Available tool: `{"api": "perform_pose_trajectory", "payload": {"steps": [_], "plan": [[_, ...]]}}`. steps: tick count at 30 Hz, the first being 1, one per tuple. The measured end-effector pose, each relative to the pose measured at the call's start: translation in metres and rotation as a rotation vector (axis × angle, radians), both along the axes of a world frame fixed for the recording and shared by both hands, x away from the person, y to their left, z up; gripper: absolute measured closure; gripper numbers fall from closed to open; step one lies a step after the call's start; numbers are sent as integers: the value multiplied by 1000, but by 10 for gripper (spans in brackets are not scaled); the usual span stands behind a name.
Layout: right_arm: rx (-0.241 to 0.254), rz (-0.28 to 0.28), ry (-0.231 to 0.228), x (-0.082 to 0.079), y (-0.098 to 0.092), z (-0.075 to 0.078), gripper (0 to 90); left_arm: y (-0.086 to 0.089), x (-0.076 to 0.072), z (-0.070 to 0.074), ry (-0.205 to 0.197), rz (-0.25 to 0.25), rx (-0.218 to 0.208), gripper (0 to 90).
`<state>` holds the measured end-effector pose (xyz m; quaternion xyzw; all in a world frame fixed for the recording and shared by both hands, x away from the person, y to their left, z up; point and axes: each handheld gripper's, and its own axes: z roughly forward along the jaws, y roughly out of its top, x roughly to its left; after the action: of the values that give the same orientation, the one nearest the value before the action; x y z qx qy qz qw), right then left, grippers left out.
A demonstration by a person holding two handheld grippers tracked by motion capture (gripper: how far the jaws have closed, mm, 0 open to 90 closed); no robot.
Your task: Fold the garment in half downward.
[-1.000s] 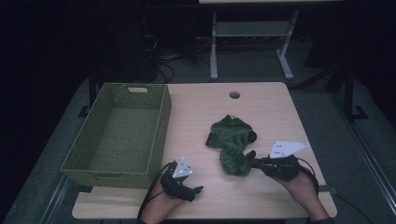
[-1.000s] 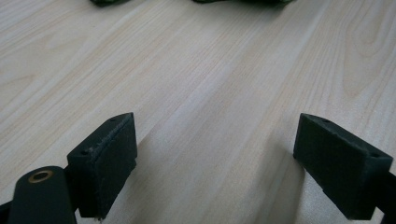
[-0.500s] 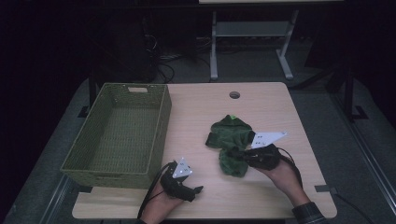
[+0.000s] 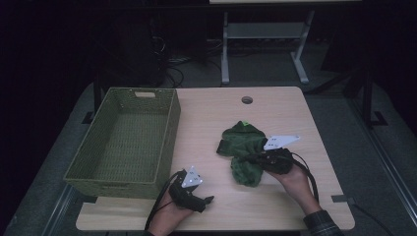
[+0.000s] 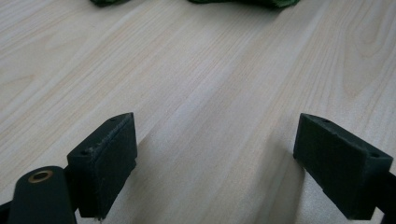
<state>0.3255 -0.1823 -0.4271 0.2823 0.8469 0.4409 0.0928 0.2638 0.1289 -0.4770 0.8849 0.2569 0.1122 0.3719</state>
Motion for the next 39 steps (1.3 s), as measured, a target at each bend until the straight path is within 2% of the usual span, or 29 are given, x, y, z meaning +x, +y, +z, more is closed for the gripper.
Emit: {"api": "perform_pose_trajectory", "payload": {"steps": [11,15,18,21,23,25,27,34,35,36,39], "plan": [[-42,91,82,2,23,-24,894,0,0,0,5,3,-3,129],[-51,96,93,0,24,-33,899,0,0,0,5,2,-3,129],[-49,90,117,1,22,-34,900,0,0,0,5,3,-3,129],[-50,90,115,1,22,-34,899,0,0,0,3,1,-1,129],[-42,87,95,0,21,-31,889,0,0,0,4,0,-3,129],[-26,73,69,0,18,-24,835,-1,0,0,4,-1,-3,128],[14,54,49,-1,13,-16,796,-1,1,0,1,-2,-2,128],[52,7,19,0,-1,0,702,-2,1,0,5,11,-1,129],[57,-6,10,0,-5,2,687,-5,3,2,17,21,18,131],[60,-13,4,1,-7,3,676,-7,4,3,23,24,21,133],[69,-42,-2,2,-15,6,652,-10,10,6,49,24,0,133]]}}
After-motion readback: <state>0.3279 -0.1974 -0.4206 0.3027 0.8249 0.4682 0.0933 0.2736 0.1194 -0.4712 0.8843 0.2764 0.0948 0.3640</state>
